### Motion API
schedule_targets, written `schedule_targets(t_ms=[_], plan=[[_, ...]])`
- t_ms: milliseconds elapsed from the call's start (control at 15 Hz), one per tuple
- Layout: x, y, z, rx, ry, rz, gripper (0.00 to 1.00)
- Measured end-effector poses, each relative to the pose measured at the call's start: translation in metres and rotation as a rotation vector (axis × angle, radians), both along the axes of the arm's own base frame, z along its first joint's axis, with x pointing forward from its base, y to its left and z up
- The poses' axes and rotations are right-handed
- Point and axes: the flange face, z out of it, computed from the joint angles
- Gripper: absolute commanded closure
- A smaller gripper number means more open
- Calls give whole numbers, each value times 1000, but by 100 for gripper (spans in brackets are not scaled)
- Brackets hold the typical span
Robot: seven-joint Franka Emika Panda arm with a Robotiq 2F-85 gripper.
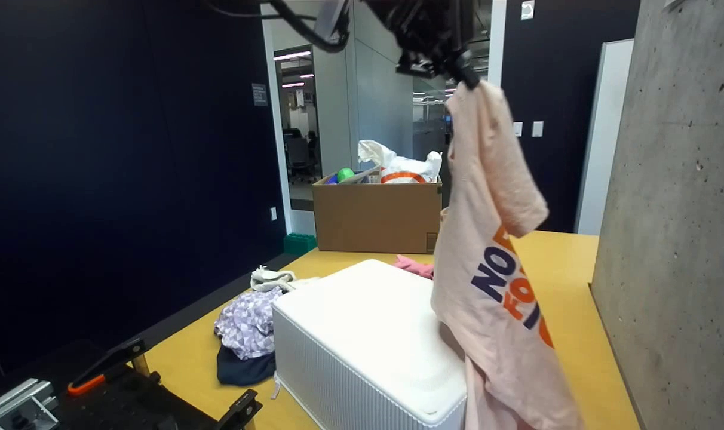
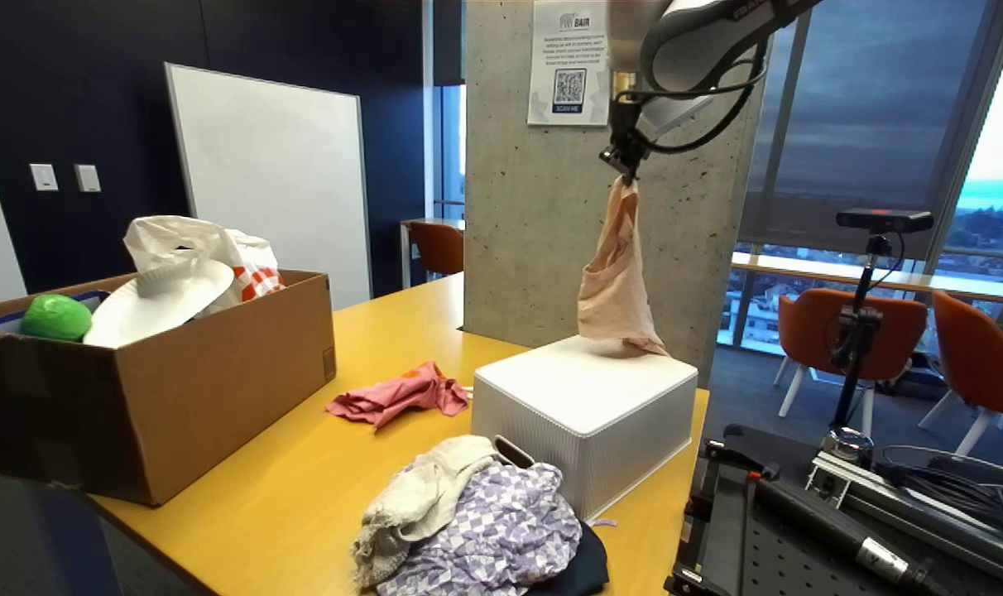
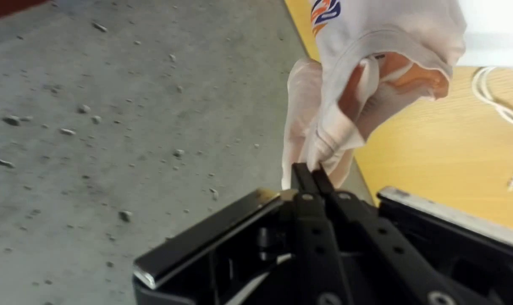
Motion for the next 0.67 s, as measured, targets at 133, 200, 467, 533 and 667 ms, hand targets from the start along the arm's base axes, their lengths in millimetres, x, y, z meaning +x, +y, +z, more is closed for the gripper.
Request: schedule_targets(t_ms=[133, 200, 467, 533, 667], plan=[[25, 62, -17, 10, 17, 96, 100], [35, 95, -22, 15, 24, 149, 100], [57, 222, -40, 28, 48, 347, 72], [60, 245, -45, 30, 54, 383, 67], [67, 271, -57, 32, 68, 423, 52]])
